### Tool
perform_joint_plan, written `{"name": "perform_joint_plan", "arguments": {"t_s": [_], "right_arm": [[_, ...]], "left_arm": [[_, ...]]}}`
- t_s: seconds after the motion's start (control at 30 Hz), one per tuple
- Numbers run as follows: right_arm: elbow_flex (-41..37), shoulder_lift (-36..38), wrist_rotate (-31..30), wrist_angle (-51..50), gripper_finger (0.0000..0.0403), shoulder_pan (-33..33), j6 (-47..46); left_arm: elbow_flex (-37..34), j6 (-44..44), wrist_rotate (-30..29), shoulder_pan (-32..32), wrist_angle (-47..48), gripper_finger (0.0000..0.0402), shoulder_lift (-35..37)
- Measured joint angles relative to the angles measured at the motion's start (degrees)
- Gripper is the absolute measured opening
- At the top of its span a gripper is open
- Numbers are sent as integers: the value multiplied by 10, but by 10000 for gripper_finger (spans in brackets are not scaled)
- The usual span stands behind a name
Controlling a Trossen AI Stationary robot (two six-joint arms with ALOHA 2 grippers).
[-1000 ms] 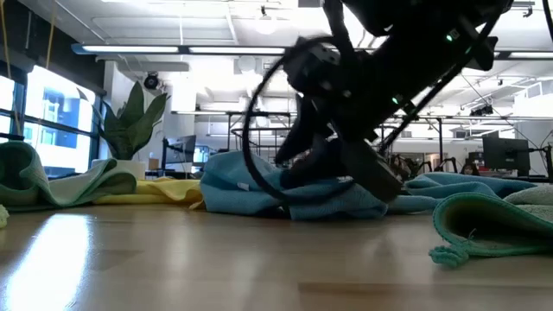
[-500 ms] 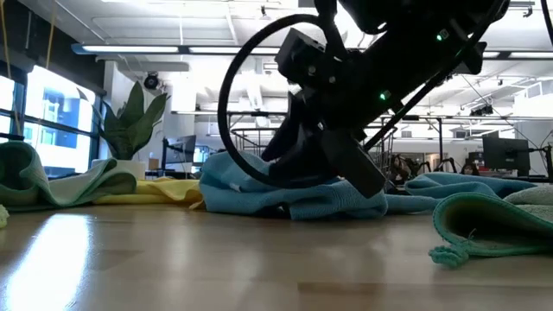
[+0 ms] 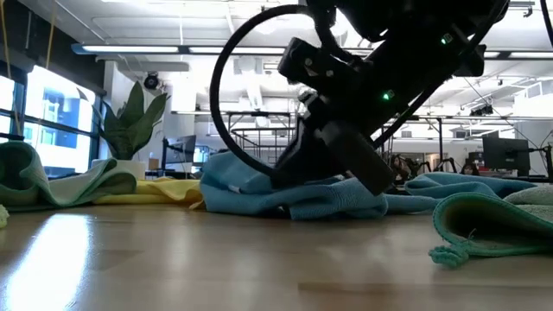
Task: Fold microfiber towels
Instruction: Fold the bottom blue microfiber cloth
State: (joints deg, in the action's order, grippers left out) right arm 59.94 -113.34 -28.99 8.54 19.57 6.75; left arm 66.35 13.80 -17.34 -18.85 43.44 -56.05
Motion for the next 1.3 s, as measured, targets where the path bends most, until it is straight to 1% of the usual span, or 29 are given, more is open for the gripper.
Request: {"name": "perform_joint_plan", "arguments": {"t_s": [0.13, 0.27, 0.33, 0.43, 0.53, 0.6, 0.67, 0.77, 0.9, 0.93, 1.0, 1.13, 1.23, 1.3], "right_arm": [[0, 2, 16, -13, 3, -9, -53], [0, 28, -6, -29, 2, -16, -110], [0, 60, -9, -42, 1, -23, -162], [0, 119, -4, -72, 1, -40, -266], [0, 185, 23, -115, 0, -59, -407], [0, 224, 41, -149, 0, -68, -474], [0, 257, 47, -170, 0, -70, -507], [0, 295, 49, -170, 0, -69, -561], [0, 325, 52, -171, 0, -67, -627], [0, 330, 56, -167, 0, -67, -637], [6, 337, 84, -169, 0, -64, -638], [39, 338, 129, -177, 0, -53, -634], [77, 338, 135, -216, 0, -42, -635], [106, 338, 130, -261, 0, -33, -645]], "left_arm": [[0, 1, 0, 0, 0, 131, 0], [0, 0, -1, 1, 0, 131, 0], [0, 0, -13, 1, 0, 131, 0], [0, -5, -37, 1, 0, 131, 0], [0, -14, -57, 4, -1, 131, 0], [0, -16, -58, 12, -2, 131, 0], [0, -15, -58, 22, -4, 131, 0], [0, -23, -58, 40, -15, 131, -10], [0, -61, -57, 65, -38, 131, -39], [0, -73, -48, 71, -47, 131, -48], [0, -106, -20, 87, -84, 131, -67], [0, -180, 69, 121, -150, 131, -112], [0, -217, 119, 147, -194, 131, -151], [1, -229, 146, 160, -233, 131, -179]]}}
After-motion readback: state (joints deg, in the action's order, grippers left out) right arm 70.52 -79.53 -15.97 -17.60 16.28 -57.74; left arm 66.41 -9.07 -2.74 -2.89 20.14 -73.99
